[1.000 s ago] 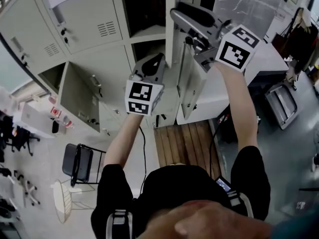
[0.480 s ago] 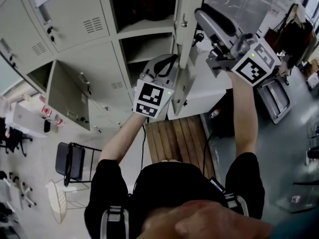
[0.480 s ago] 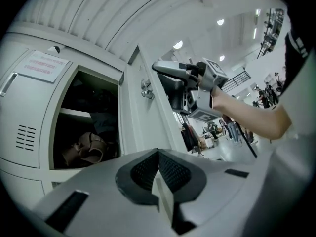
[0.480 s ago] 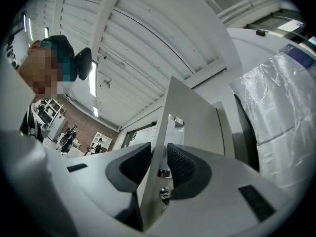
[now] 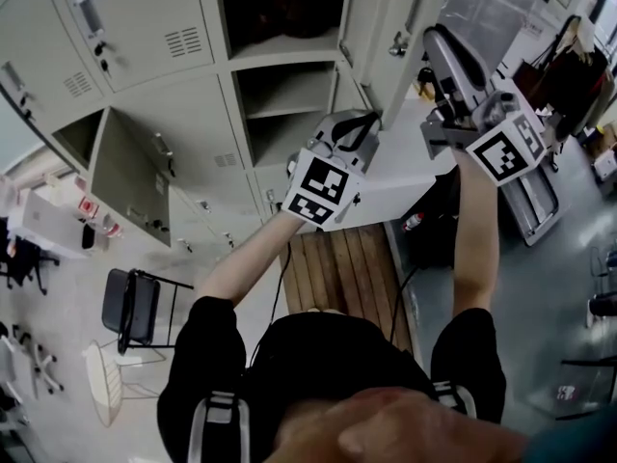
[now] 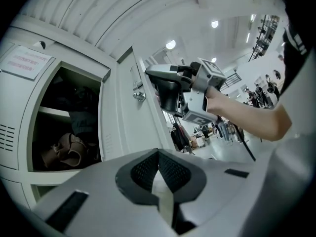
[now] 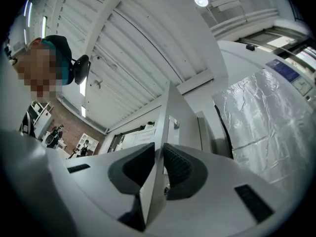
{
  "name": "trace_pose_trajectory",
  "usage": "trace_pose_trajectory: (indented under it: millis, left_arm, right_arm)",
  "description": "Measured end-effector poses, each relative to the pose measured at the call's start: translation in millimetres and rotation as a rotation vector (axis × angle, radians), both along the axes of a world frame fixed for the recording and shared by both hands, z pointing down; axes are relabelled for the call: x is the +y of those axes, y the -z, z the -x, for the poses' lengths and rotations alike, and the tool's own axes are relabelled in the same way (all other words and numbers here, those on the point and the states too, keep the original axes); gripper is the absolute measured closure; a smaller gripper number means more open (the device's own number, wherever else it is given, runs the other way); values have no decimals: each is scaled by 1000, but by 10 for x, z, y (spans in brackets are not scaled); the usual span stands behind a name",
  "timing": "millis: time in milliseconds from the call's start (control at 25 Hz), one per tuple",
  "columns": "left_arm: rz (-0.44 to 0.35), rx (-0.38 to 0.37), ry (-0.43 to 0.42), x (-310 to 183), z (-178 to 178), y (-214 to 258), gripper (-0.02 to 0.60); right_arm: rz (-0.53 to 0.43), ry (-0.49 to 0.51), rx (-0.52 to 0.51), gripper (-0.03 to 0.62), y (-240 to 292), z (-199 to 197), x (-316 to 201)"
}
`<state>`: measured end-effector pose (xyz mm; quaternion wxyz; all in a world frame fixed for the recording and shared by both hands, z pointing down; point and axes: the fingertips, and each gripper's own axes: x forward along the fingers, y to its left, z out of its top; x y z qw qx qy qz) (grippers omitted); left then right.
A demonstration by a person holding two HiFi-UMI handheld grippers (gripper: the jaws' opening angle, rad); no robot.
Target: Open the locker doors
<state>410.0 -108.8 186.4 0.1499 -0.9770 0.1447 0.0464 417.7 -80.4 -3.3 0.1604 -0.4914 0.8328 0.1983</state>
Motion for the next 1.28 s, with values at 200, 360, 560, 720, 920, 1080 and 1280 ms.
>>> trace_pose_trajectory:
  millis: [200,360,560,720,920,1080,1280]
  left_arm:
    - [36,0,-2,4,42,-29,571]
    - [86,-1,17,-7,162,-107,571]
    - [115,7,70,-74,416,-220,571]
    - [131,17,151,-142,693,-436,571]
    - [274,55,201,-166,1077,-803,571]
    - [268,69,268,-159,1409,-900,571]
    - [237,73,426,-254,1934,-1201,571]
  right_arm:
    - [3,-11,-30,533,-99,-55,4]
    - [37,23,-76,545,-311,-69,126]
    - [137,-11,-99,553,-973,-94,157]
    - [191,-92,-47,556,-1493,29,188]
    - [267,-214,104,557,-2134,389,145]
    - [313,-203,148,557,-2485,745,133]
    - [438,-124,106,565,-3029,1105,-27]
